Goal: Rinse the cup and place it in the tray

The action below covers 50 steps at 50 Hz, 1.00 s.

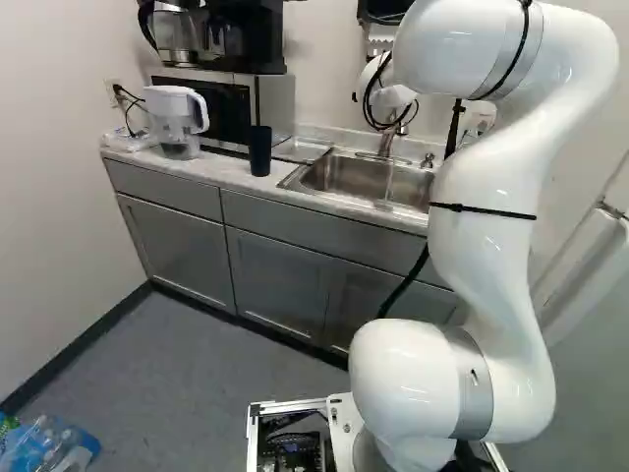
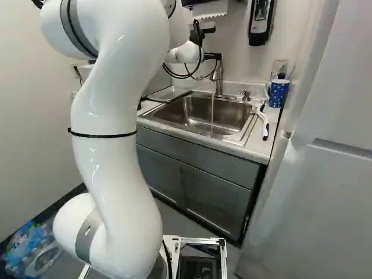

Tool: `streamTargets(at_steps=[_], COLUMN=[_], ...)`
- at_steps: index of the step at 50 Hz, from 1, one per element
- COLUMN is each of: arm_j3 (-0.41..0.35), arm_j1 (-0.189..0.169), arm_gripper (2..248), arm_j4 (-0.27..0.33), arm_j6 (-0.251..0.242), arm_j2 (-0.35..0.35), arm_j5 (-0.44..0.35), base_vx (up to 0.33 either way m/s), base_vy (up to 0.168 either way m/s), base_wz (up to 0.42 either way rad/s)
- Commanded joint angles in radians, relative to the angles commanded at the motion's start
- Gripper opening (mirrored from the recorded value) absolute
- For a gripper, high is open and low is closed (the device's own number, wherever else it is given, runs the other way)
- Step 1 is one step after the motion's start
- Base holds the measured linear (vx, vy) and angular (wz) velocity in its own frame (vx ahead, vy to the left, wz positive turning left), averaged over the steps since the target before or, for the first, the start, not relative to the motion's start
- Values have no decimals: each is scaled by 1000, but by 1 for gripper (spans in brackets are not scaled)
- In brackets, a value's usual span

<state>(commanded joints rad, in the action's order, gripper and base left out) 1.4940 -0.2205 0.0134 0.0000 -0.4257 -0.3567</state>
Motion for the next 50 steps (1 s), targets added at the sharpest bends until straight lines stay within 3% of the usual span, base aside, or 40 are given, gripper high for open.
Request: streamTargets(at_steps=[50], arm_j3=[-258], arm_j1=[-42], arm_gripper=[247], arm_j4=[0], arm_j6=[0], arm_j2=[223], arm_j5=[0], base_vx=[0], base_vy=[0], base_wz=[0])
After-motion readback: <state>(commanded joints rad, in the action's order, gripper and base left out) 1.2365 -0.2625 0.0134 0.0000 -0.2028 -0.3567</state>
